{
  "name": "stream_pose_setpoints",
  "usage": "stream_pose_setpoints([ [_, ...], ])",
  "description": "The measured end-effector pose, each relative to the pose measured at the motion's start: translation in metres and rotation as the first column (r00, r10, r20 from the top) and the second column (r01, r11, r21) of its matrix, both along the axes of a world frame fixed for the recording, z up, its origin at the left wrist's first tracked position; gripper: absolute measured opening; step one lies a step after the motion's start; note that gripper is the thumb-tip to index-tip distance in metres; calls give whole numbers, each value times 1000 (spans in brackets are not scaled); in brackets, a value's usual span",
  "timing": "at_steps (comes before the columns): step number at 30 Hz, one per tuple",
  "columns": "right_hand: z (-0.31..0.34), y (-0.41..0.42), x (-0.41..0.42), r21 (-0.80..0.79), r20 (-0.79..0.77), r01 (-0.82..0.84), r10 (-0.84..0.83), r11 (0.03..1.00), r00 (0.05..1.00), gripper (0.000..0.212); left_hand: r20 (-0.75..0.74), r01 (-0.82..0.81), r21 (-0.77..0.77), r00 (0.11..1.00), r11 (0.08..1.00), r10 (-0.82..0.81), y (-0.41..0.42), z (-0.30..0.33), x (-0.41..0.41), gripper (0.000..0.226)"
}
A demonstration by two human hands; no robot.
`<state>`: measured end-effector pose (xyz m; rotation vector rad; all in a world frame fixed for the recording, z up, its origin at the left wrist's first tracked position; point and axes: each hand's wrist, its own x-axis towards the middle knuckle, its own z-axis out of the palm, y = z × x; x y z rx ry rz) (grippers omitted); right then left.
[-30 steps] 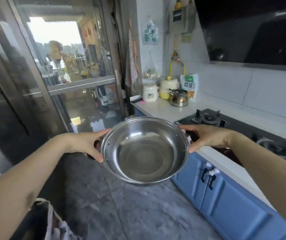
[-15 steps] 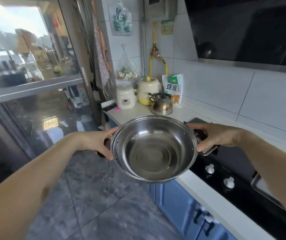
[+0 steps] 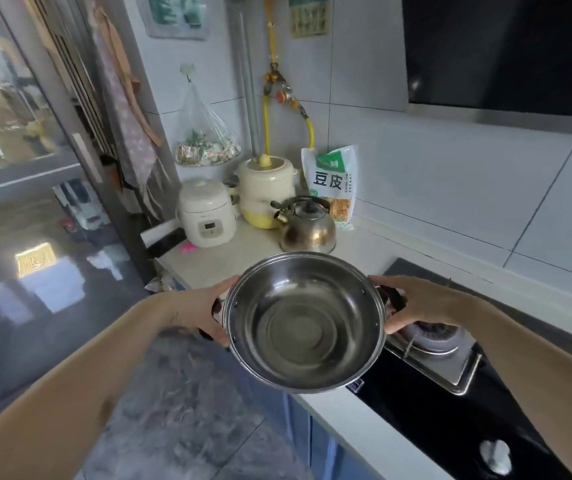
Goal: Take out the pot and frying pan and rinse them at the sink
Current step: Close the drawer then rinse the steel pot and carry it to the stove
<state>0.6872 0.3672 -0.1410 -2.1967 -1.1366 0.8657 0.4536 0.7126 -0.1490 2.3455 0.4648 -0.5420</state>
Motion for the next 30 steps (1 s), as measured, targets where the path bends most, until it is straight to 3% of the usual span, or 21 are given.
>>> stream_pose_setpoints([
  [2,-15,23,17,-4,21,10,-10,1000,1000,81,-27,11,13,1000,1000,-11,26,-9,26,146],
  [6,-47,60,44,8,-1,64,-64,998,998,82,-46,61,4,997,998,-61,67,-32,71,126],
  [15,-98,102,77,-102,-37,192,-197,976,980,100,-90,160,121,985,980,-150,115,-75,117,143],
  [18,-107,108,82,-128,-31,203,-209,971,977,103,-85,164,78,984,983,-157,117,-81,127,135],
  [30,-128,111,77,-146,-48,323,-332,935,942,110,-66,224,63,973,973,-220,134,-98,148,146],
])
